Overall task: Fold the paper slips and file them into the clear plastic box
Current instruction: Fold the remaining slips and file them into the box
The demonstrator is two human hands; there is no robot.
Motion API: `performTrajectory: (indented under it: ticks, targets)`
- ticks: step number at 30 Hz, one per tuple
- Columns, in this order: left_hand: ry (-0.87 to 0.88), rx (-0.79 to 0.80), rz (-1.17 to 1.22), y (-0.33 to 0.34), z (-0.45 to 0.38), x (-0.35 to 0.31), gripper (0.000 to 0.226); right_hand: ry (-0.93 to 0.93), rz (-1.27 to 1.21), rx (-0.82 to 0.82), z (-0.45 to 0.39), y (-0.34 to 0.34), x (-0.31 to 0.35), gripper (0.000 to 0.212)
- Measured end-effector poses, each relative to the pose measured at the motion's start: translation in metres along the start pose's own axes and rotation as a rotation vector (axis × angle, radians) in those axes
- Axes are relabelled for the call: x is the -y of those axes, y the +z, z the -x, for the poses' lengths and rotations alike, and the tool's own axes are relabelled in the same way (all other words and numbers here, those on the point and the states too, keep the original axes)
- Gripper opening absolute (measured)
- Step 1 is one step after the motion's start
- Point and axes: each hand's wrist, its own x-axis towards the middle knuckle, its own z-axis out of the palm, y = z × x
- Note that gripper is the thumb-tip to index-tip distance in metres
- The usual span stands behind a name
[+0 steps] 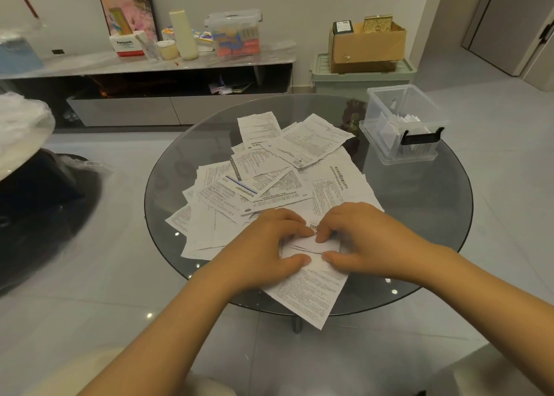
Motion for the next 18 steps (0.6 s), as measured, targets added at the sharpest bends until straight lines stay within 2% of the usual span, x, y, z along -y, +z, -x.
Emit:
performTrajectory:
  ticks: [4,9,12,14,18]
  targets:
    - [0.033,-0.041,-0.035,0.007,-0.002,-0.002,0.038,0.017,0.013,-0.005,0.009,-0.008,-0.003,0.021]
    - [0.048,-0.179,-0.045,0.014,-0.007,-0.009,0.018,0.087,-0.031,-0.092,0.014,-0.004,-0.003,0.016]
    - [-0.018,-0.25,0.002,0.016,-0.01,-0.015,0.013,0.143,-0.132,-0.163,0.01,0.003,-0.005,0.013]
    - [-0.081,-0.287,0.055,0.016,-0.013,-0.017,0.009,0.188,-0.175,-0.198,0.006,0.008,-0.006,0.02]
    - [-0.187,-0.325,0.164,0.02,-0.017,-0.019,0.015,0.266,-0.258,-0.221,-0.002,0.013,-0.007,0.031]
